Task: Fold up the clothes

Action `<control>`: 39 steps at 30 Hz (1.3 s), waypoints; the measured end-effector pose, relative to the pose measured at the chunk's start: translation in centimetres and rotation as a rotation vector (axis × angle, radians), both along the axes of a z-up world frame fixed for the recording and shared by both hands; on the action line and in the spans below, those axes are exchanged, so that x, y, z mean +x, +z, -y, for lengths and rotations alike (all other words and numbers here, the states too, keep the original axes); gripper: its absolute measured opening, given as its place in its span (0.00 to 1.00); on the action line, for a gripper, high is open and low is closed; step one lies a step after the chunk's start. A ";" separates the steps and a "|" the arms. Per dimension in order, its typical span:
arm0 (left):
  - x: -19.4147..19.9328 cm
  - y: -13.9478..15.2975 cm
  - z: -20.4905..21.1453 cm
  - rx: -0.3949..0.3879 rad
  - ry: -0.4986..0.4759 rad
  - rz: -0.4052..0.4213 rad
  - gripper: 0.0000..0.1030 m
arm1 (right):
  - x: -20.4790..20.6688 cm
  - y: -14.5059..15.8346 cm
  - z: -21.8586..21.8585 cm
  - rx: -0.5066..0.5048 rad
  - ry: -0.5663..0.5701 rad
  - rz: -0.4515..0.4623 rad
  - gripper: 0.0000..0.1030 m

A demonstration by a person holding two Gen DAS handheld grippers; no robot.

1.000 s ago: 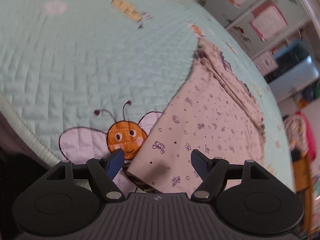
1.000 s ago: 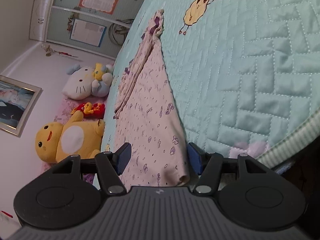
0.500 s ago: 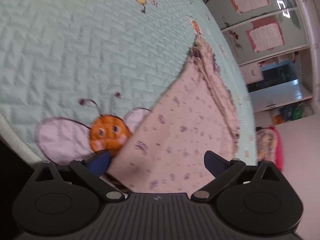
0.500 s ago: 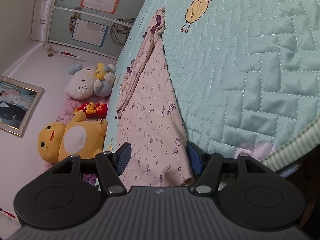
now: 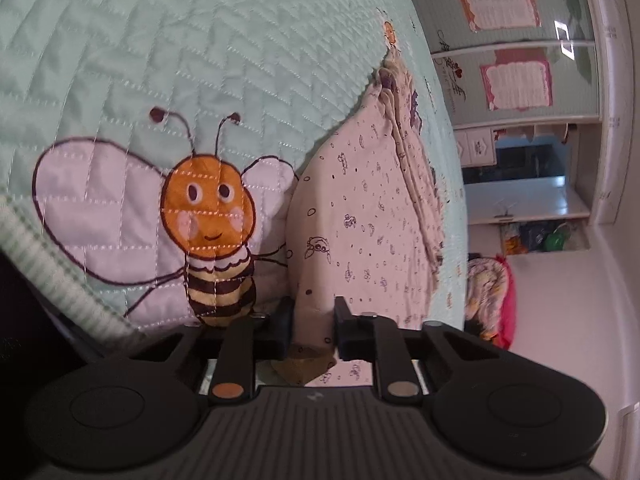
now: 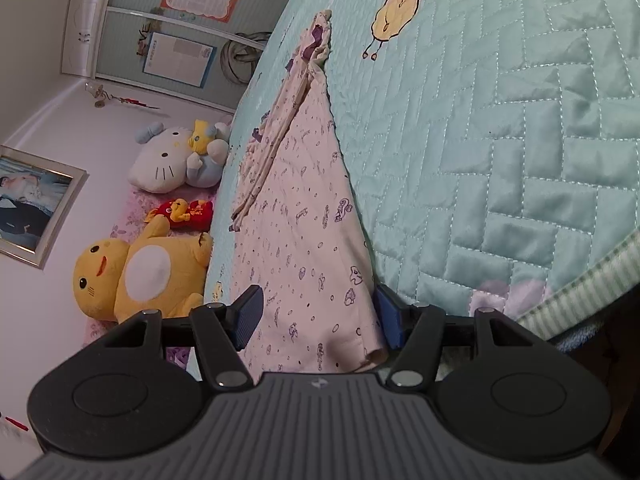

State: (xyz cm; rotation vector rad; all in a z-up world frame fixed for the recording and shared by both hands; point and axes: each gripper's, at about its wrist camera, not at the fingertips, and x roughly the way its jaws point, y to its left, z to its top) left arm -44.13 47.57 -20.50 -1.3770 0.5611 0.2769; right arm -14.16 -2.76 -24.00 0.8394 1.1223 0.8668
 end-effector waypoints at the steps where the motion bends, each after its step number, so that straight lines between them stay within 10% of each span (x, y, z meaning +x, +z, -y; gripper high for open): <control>1: 0.1 0.2 0.0 0.014 -0.004 -0.003 0.16 | 0.0 0.0 0.0 -0.004 0.000 -0.003 0.54; 5: 0.4 0.9 0.1 0.047 -0.009 -0.014 0.17 | 0.0 -0.7 -0.2 -0.017 0.005 -0.051 0.27; 9: 0.5 0.6 0.1 0.068 0.005 -0.027 0.48 | -0.2 -0.8 -0.3 -0.018 0.006 -0.059 0.28; 16: 0.5 1.0 0.3 0.081 0.006 -0.035 0.52 | -0.6 -0.3 0.1 -0.044 -0.010 -0.052 0.29; 19: 0.3 1.1 0.5 0.107 0.010 -0.049 0.32 | -1.0 0.2 -0.2 -0.099 0.000 -0.008 0.28; 20: 0.5 1.1 0.6 0.124 0.006 -0.065 0.09 | -1.1 0.3 -0.4 -0.118 0.004 0.006 0.24; 23: 0.4 1.5 1.0 0.159 0.003 -0.052 0.06 | -1.3 0.8 -0.8 -0.181 0.010 0.040 0.01; 39: 0.4 7.9 1.6 0.304 0.042 0.091 0.05 | -0.1 5.1 1.2 0.111 -0.109 -0.011 0.01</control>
